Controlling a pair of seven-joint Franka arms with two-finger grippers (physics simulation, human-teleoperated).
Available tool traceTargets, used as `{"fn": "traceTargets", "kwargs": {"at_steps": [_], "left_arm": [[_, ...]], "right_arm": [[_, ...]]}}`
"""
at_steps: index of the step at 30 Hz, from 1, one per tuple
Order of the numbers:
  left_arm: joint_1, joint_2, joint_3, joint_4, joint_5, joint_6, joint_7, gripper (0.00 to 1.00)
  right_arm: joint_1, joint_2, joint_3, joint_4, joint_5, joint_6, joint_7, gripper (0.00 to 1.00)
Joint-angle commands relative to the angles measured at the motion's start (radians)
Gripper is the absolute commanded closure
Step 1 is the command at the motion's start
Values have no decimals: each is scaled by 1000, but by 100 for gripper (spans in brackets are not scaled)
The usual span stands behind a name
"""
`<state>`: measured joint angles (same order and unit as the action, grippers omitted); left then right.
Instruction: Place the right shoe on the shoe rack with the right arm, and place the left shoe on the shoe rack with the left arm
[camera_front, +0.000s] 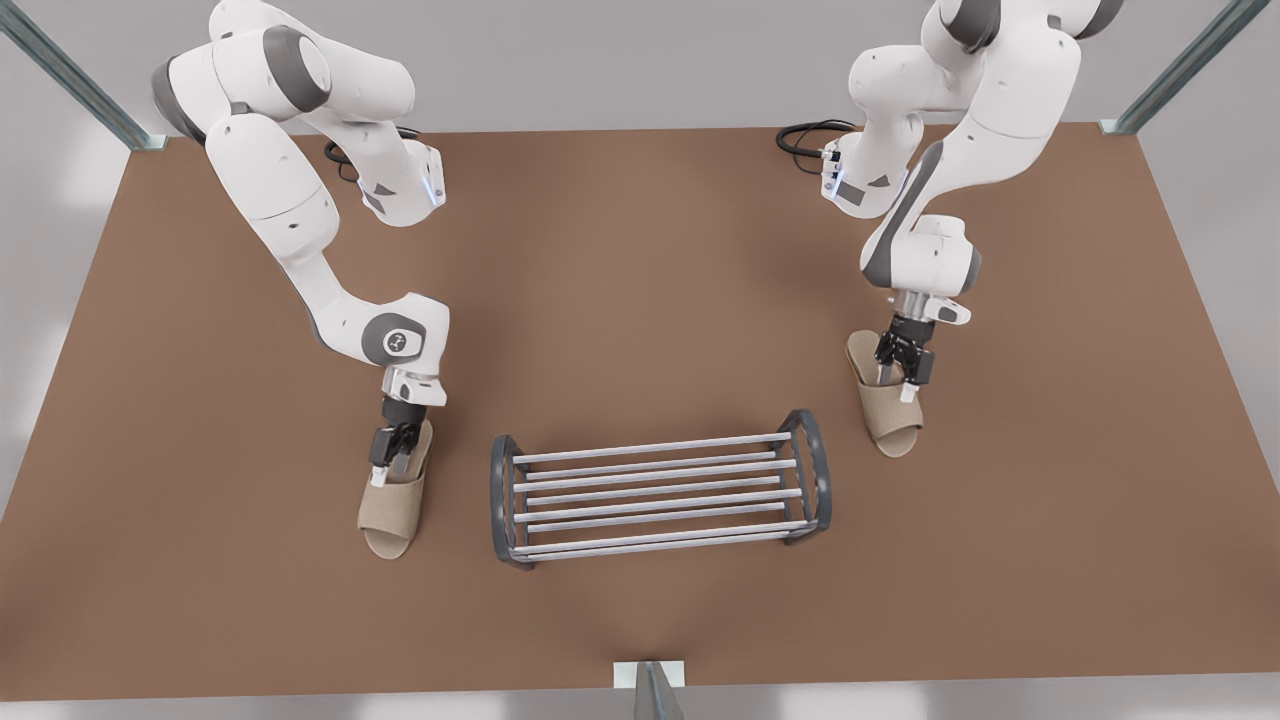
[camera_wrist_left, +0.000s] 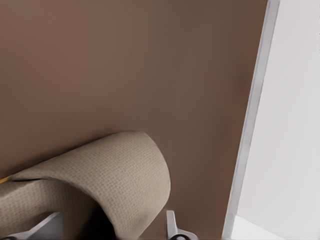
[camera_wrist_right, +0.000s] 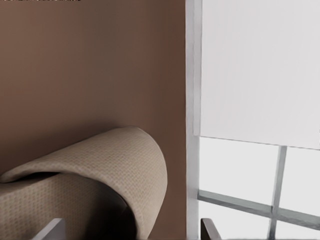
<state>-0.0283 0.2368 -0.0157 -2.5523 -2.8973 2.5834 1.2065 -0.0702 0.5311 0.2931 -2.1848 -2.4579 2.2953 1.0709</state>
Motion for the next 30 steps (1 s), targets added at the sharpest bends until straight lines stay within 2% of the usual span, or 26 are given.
{"fn": "traceTargets", "kwargs": {"at_steps": [1,2,4,5,13,22,25,27,28,29,30], "left_arm": [[-1,-2,0,1,-234,-28,-125,0],[-1,-1,0,1,-234,-28,-125,0],[-1,-1,0,1,-234,-28,-124,0],[-1,-1,-1,3,-232,-28,-122,3],[-1,-13,-7,9,-226,-19,-119,3],[8,6,-3,44,-226,-19,-96,3],[22,19,-3,58,-221,-14,-93,4],[30,26,-3,66,-220,-9,-93,4],[30,26,-3,67,-221,-8,-94,19],[30,26,-3,67,-221,-6,-94,27],[30,26,-3,67,-221,-8,-94,27]], "right_arm": [[0,0,1,0,-6,-33,314,11],[0,0,1,3,-6,-33,314,17],[0,1,1,8,-6,-31,314,17],[-2,3,1,19,-6,-27,316,17],[-8,35,-2,76,-23,1,317,16],[-13,84,-14,132,-73,1,319,20],[-13,87,-14,134,-73,1,317,62],[-13,87,-14,135,-73,3,311,65],[-13,87,-14,135,-73,1,310,69],[-13,87,-12,137,-73,1,310,76],[-14,86,-12,140,-72,3,308,79]]}}
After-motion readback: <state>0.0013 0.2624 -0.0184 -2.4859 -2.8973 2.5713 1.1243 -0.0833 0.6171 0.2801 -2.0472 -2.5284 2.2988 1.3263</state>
